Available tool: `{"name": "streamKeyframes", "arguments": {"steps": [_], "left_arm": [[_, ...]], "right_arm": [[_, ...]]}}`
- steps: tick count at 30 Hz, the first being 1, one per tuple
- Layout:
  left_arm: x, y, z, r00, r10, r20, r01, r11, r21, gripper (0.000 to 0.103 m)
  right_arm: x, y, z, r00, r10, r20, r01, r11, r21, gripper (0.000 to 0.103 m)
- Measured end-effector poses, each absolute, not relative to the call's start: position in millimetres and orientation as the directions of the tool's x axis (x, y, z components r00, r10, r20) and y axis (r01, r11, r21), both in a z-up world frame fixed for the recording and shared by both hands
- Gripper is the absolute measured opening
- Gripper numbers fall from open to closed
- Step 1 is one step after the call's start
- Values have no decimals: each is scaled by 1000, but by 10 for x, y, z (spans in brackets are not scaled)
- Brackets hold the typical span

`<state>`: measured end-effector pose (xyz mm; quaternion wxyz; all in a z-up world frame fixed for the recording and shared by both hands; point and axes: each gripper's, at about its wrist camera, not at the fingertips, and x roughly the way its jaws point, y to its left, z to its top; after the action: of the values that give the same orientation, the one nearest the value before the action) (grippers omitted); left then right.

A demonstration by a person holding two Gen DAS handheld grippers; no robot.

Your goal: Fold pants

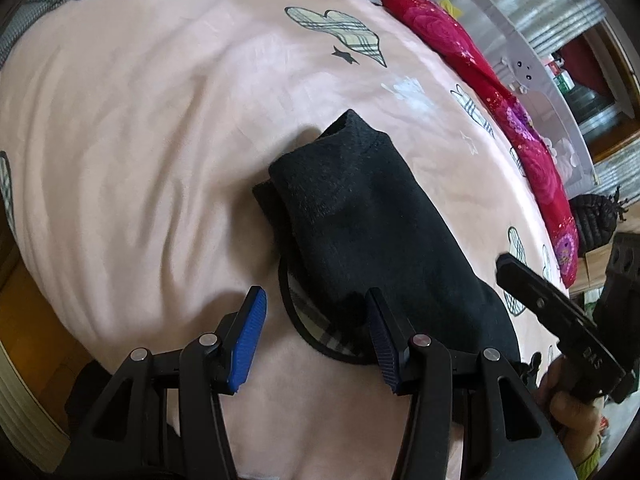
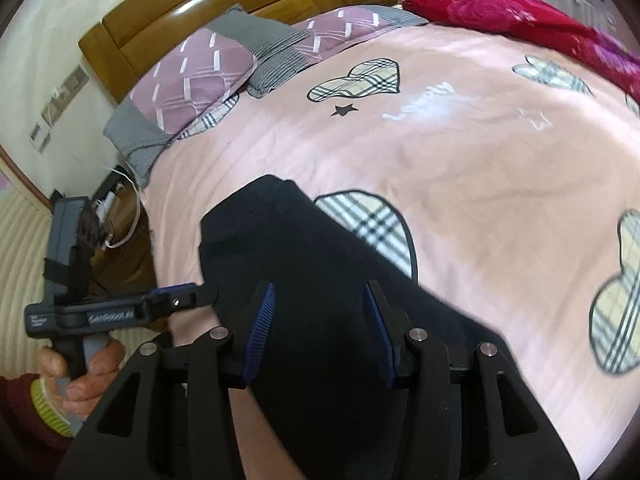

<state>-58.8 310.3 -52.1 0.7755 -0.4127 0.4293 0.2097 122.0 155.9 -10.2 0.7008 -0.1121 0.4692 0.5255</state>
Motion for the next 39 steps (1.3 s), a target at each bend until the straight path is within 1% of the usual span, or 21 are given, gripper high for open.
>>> {"name": "streamKeyframes", "arguments": {"steps": [7, 13, 20, 21, 23, 24, 25, 26, 27, 29, 30, 32, 34, 39], "left_arm": [[-479, 3248, -652, 554, -52, -831, -686, 538, -490, 52], [-417, 3347, -705, 570, -58, -820, -680, 526, -511, 52], [-330, 3337, -739, 562, -30, -826, -689, 535, -489, 51], [-330, 3336, -741, 560, -27, -828, -691, 536, -485, 49], [-306, 3330, -742, 556, -16, -831, -694, 542, -474, 48], [-300, 3327, -742, 551, -7, -834, -696, 547, -465, 39], [-280, 3326, -740, 548, 1, -837, -696, 556, -455, 33], [-265, 3327, -743, 548, -4, -837, -692, 560, -456, 30], [-270, 3332, -742, 547, -5, -837, -693, 559, -456, 28], [-267, 3329, -720, 553, -5, -833, -690, 558, -461, 24], [-262, 3320, -699, 553, -3, -833, -689, 561, -459, 23], [-280, 3297, -639, 560, 0, -828, -683, 566, -462, 21], [-294, 3246, -533, 573, 3, -819, -670, 577, -467, 20], [-285, 3084, -250, 604, 22, -796, -632, 621, -463, 18]], "right_arm": [[1357, 2102, -209, -55, 582, -812, -888, 342, 306, 47], [1462, 2424, -340, -92, 551, -830, -898, 315, 309, 47], [1421, 2723, -491, -113, 499, -859, -932, 247, 266, 47], [1434, 2753, -507, -117, 499, -859, -930, 247, 270, 47], [1463, 2798, -548, -138, 500, -855, -924, 246, 293, 47], [1474, 2814, -571, -150, 502, -852, -919, 247, 308, 46], [1477, 2822, -581, -154, 506, -849, -916, 249, 315, 42], [1470, 2817, -585, -164, 512, -843, -911, 248, 329, 36], [1463, 2811, -580, -171, 517, -839, -909, 247, 337, 33], [1434, 2766, -534, -171, 533, -828, -909, 239, 342, 22], [1423, 2737, -505, -171, 541, -824, -909, 236, 344, 20], [1420, 2666, -431, -168, 562, -810, -907, 235, 350, 10], [1436, 2589, -362, -166, 583, -795, -900, 239, 364, 8], [1471, 2329, -152, -175, 646, -743, -879, 236, 413, 7]]}}
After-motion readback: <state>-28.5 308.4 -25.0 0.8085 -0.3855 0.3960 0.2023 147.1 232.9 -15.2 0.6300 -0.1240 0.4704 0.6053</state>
